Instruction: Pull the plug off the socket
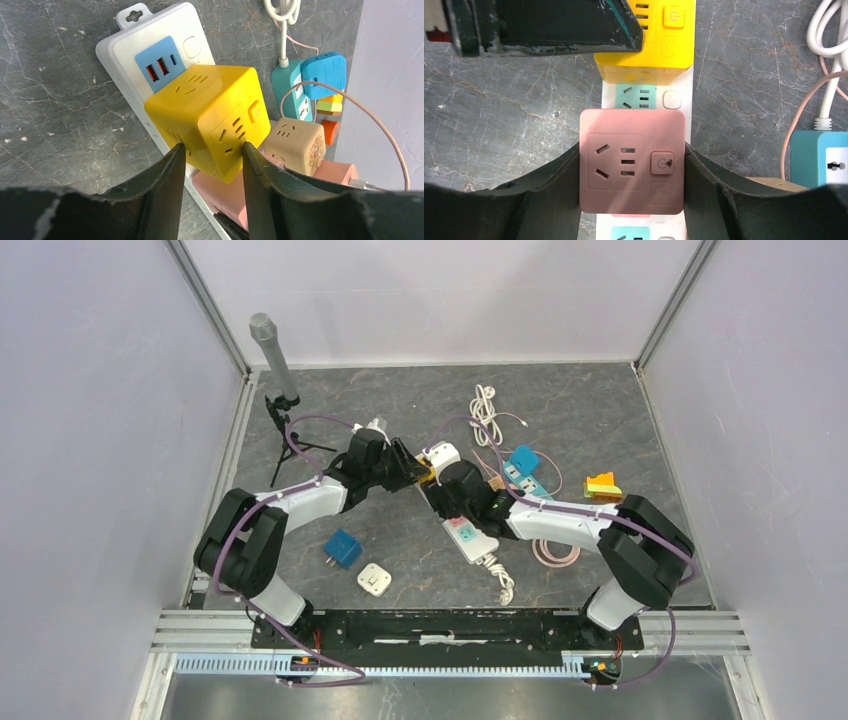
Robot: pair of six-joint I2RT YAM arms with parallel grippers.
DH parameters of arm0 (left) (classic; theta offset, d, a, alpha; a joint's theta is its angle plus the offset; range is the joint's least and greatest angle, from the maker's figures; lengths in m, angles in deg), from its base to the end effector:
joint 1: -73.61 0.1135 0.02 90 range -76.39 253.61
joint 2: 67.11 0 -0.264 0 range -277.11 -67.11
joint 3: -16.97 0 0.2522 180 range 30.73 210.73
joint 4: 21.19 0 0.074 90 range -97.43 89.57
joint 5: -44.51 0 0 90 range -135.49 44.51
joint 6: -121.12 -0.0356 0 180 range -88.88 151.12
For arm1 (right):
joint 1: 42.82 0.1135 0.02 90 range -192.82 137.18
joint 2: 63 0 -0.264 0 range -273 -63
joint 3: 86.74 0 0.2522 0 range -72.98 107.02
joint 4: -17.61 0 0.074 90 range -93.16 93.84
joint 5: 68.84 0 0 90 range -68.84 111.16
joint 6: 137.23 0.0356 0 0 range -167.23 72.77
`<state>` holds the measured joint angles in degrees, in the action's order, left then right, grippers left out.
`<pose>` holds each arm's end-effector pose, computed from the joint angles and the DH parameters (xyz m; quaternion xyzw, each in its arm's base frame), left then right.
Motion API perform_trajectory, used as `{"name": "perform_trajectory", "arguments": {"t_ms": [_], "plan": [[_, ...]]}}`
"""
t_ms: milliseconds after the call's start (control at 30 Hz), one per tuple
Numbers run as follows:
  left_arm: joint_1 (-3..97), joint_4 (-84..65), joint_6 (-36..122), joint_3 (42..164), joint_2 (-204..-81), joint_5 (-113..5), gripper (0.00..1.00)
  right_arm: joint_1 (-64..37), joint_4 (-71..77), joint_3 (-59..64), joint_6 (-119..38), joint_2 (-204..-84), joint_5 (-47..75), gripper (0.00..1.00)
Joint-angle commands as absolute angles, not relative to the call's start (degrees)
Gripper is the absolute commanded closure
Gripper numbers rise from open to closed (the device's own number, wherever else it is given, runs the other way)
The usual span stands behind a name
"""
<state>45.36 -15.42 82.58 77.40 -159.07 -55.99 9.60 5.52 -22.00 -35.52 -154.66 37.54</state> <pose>0.2882 -0.1622 0.1794 -0.1397 0.8823 -0.3462 0.2868 0.2132 0.2606 0.1951 -0.2533 0.8590 0.1172 0.4293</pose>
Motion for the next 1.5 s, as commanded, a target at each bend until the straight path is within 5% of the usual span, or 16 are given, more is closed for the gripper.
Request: {"name": "perform_trajectory", "arguments": {"t_ms": [0,633,833,1033,1467], "plan": [[45.2,-1.8,79.5,72.8,-164.7,-47.6,0.64,10.3,14.2,-19.9,-33.3,-147.0,32.7,1.00],[45.3,-0.6,77.5,77.0,-160.5,-52.8,0.60,8.9,9.9,-23.3,-30.6,-139.3,32.4,1.00],[45.3,2.1,75.7,82.6,-157.1,-56.4,0.46,8.1,9.0,-26.0,-28.2,-135.0,33.3,1.00],[47.3,13.7,70.8,91.0,-147.9,-53.8,0.18,7.4,7.4,-26.0,-27.4,-131.9,33.6,1.00],[50.6,30.3,66.0,93.4,-119.6,-30.8,0.01,7.1,14.3,-21.4,-23.5,-138.8,21.4,1.00]]}}
